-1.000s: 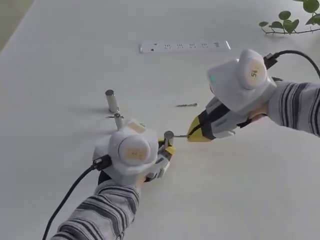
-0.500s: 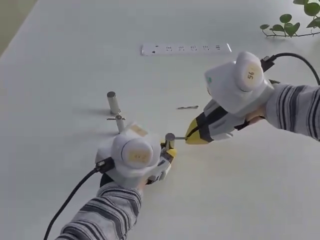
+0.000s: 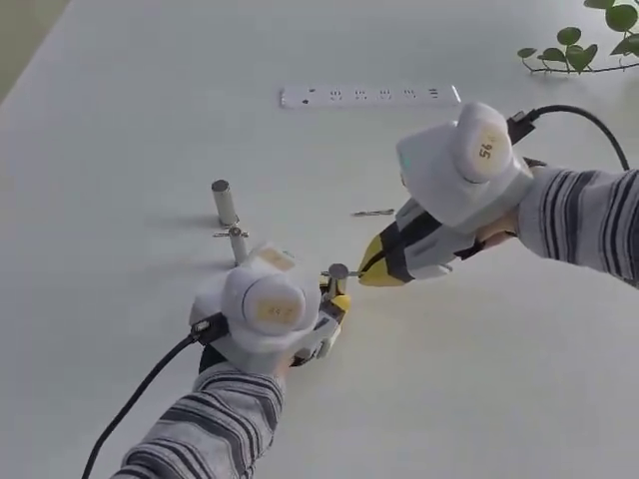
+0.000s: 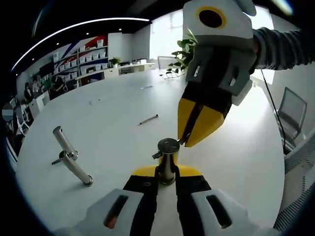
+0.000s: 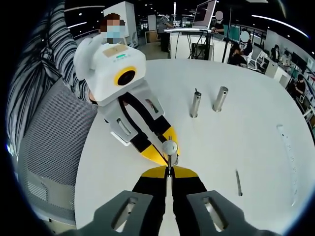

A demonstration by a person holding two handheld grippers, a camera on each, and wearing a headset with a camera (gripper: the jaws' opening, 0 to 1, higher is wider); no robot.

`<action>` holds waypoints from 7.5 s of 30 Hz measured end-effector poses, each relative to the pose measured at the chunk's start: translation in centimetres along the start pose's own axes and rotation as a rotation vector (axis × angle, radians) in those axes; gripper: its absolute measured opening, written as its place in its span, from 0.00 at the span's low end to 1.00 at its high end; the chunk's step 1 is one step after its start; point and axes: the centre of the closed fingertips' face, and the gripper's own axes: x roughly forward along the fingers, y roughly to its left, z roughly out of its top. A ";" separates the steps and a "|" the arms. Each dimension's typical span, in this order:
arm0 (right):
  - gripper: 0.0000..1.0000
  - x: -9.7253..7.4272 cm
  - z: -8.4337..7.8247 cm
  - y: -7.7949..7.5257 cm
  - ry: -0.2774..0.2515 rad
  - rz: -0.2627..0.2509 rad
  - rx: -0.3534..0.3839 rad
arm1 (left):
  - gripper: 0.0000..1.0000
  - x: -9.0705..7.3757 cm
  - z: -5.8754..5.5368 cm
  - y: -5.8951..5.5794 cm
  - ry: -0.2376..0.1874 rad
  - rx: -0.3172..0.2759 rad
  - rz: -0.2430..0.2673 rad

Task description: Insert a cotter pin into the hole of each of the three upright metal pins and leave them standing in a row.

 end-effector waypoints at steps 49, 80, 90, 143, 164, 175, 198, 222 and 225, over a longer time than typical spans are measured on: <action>0.00 0.0 1.4 -0.4 -0.059 -0.095 -0.035 | 0.10 0.0 -0.2 0.5 -0.005 -0.025 0.018; 0.14 1.5 2.3 -0.9 -0.102 -0.131 0.046 | 0.37 -2.1 -0.8 -0.1 0.004 -0.036 -0.026; 0.09 2.2 2.3 -1.0 -0.095 -0.135 0.096 | 0.48 -3.6 -0.2 -0.3 -0.023 -0.063 -0.063; 0.08 2.4 4.0 -5.1 -0.061 -0.117 0.077 | 0.94 -9.9 -0.7 3.8 -0.068 -0.104 -0.010; 0.08 2.9 4.1 -5.5 -0.056 -0.082 0.051 | 0.91 -10.0 -1.2 3.9 -0.050 -0.100 0.005; 0.09 3.0 4.1 -5.6 -0.067 -0.072 0.052 | 0.90 -10.1 -1.4 3.7 -0.030 -0.086 -0.001; 0.33 2.5 7.8 -6.9 -0.257 -0.135 0.192 | 0.90 -10.4 -1.4 4.1 -0.026 -0.081 0.013; 0.31 6.9 11.5 -12.2 -0.399 -0.255 0.351 | 0.90 -11.3 -2.1 5.4 -0.020 -0.096 0.046; 0.29 7.5 11.6 -12.6 -0.390 -0.252 0.345 | 0.89 -11.2 -2.3 5.5 -0.017 -0.100 0.050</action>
